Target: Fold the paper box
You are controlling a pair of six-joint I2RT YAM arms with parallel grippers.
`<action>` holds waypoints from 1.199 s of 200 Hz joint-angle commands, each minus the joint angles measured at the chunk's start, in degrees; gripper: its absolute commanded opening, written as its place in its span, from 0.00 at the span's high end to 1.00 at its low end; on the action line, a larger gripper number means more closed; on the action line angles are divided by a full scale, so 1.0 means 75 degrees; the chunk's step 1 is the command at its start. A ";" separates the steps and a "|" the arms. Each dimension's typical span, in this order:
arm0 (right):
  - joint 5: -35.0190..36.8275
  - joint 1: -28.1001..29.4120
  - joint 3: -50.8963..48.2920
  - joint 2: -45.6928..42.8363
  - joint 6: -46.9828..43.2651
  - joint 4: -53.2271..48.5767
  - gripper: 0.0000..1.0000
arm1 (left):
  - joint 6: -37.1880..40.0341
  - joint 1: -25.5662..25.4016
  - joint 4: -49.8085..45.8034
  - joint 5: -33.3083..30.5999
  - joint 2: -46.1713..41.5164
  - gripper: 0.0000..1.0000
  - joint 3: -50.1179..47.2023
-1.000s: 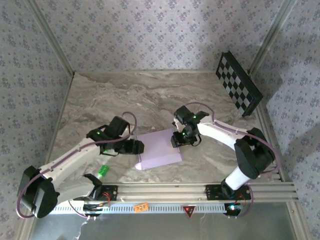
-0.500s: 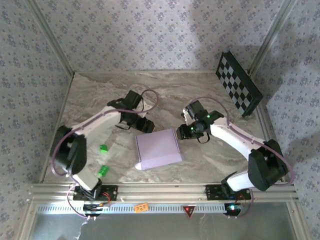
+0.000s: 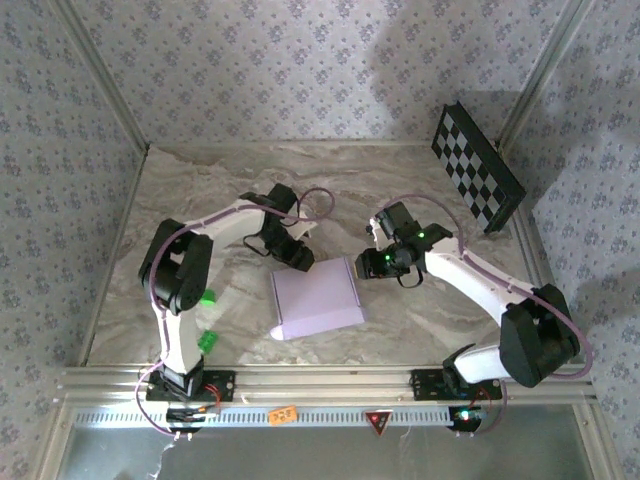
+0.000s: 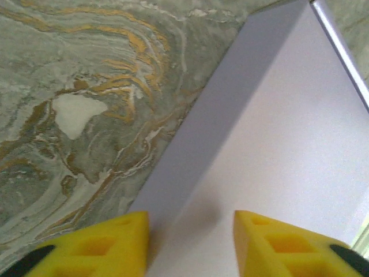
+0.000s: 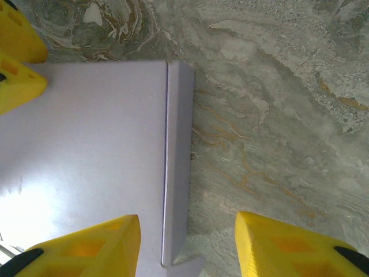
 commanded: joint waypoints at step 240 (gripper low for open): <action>-0.0102 -0.0019 -0.0004 -0.0059 0.0169 -0.0048 0.52 | 0.0135 0.0236 0.0091 0.0302 -0.0003 0.73 -0.0245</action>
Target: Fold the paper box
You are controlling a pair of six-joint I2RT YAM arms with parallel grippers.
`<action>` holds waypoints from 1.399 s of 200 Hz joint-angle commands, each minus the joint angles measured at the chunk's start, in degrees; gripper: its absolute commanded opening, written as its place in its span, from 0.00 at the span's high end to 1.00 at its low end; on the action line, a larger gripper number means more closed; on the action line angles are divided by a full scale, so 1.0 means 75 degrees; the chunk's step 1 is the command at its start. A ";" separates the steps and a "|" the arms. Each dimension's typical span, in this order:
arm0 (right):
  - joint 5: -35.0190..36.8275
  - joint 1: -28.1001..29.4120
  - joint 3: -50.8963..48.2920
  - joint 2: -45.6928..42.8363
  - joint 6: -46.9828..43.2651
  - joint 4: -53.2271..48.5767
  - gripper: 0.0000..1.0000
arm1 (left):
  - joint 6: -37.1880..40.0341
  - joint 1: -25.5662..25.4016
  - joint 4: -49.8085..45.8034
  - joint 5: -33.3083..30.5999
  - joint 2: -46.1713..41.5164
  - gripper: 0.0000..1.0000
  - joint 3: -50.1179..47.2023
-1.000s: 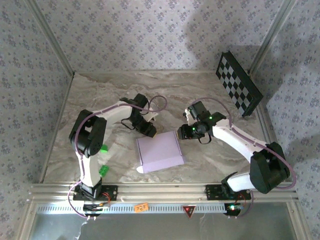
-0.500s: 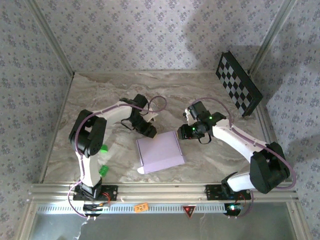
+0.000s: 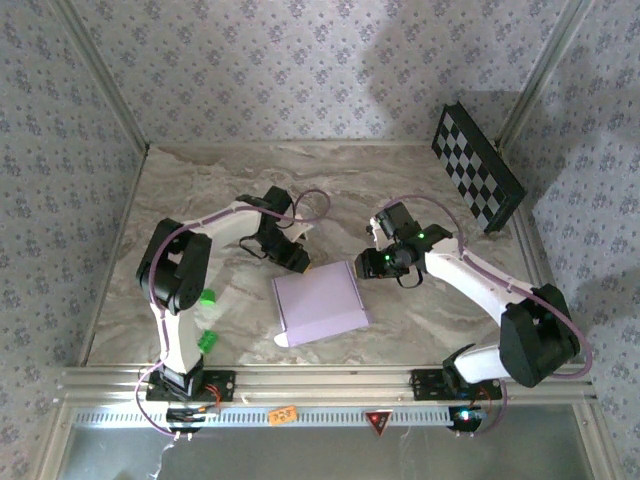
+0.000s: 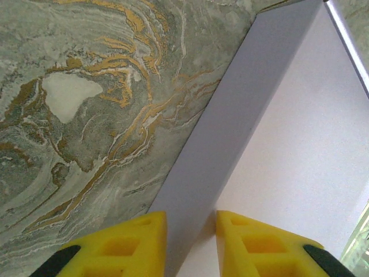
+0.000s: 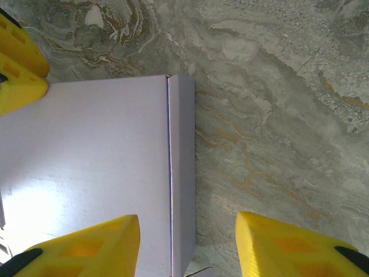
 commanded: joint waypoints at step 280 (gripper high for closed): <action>0.1817 0.4248 -0.0617 -0.0264 -0.8992 0.1443 0.09 | 0.0276 0.0045 -0.0498 -0.1449 0.0477 0.86 0.0739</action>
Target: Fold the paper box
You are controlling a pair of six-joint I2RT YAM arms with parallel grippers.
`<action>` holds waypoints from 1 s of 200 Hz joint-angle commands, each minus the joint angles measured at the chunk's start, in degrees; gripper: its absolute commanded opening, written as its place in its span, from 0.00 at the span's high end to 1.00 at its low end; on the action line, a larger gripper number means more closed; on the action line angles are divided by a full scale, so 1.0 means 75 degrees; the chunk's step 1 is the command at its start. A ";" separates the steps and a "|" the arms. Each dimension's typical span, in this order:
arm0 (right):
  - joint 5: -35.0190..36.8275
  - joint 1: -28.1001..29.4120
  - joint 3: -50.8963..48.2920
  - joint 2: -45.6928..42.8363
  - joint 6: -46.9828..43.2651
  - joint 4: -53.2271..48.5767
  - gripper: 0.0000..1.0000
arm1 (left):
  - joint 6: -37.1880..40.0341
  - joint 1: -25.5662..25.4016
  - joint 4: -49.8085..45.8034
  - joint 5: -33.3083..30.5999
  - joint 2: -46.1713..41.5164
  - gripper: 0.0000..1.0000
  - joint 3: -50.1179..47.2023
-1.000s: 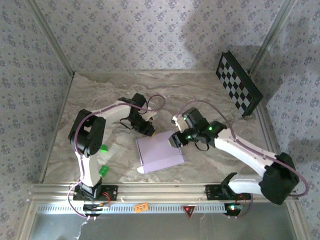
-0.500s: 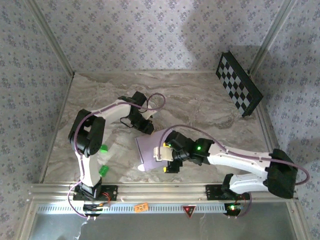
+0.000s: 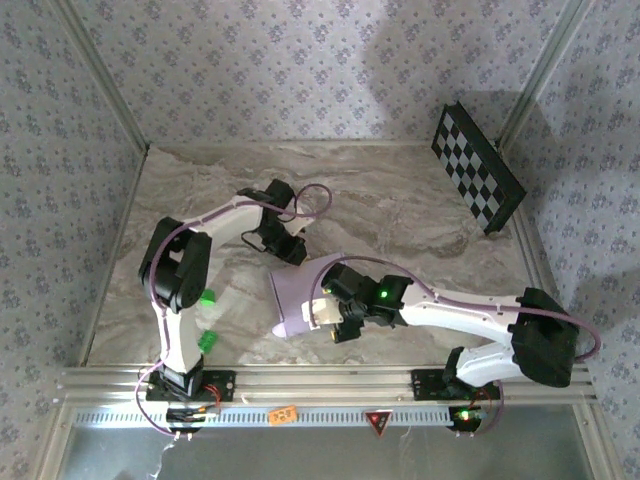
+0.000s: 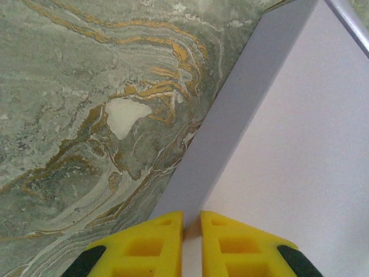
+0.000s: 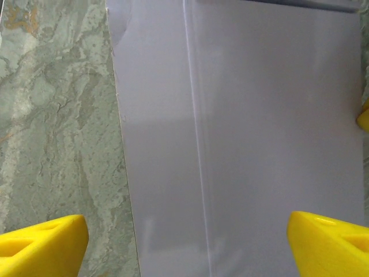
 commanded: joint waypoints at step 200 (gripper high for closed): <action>-0.0911 -0.1476 0.1995 0.1162 -0.2555 -0.0372 0.24 | 0.0389 0.0044 -0.0535 -0.0522 0.0917 0.87 0.0795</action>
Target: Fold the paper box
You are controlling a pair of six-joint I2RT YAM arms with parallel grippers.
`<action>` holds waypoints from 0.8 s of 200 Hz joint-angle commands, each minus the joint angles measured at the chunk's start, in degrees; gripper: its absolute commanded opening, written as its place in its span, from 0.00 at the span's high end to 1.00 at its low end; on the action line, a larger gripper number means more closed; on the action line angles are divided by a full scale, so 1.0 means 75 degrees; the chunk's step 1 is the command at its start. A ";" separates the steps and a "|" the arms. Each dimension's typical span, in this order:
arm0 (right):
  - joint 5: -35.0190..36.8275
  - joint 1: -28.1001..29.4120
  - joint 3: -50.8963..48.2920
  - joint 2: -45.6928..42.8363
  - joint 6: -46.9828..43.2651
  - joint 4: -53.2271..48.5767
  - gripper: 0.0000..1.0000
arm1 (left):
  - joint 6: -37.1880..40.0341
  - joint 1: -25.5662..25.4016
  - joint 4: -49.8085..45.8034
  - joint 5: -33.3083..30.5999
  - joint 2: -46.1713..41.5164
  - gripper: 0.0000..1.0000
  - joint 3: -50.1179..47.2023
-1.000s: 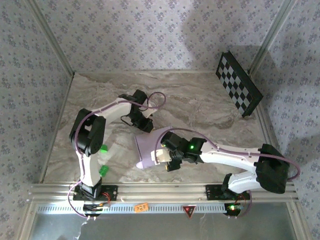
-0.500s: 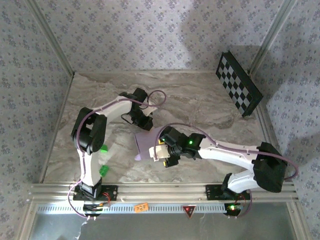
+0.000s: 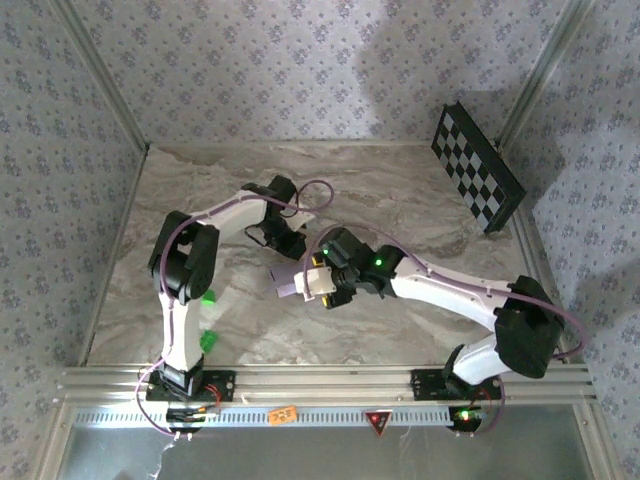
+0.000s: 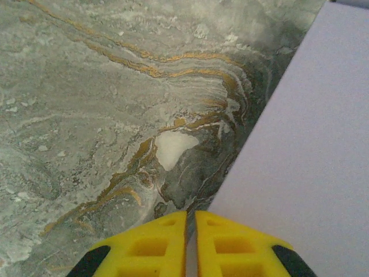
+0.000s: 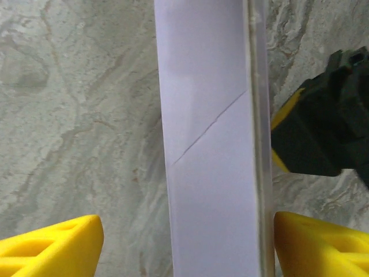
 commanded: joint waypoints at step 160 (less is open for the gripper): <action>-0.0851 -0.0939 0.2743 0.0955 0.0433 -0.3020 0.56 | -0.1215 0.1071 0.0894 0.0038 -0.2803 0.82 -0.0970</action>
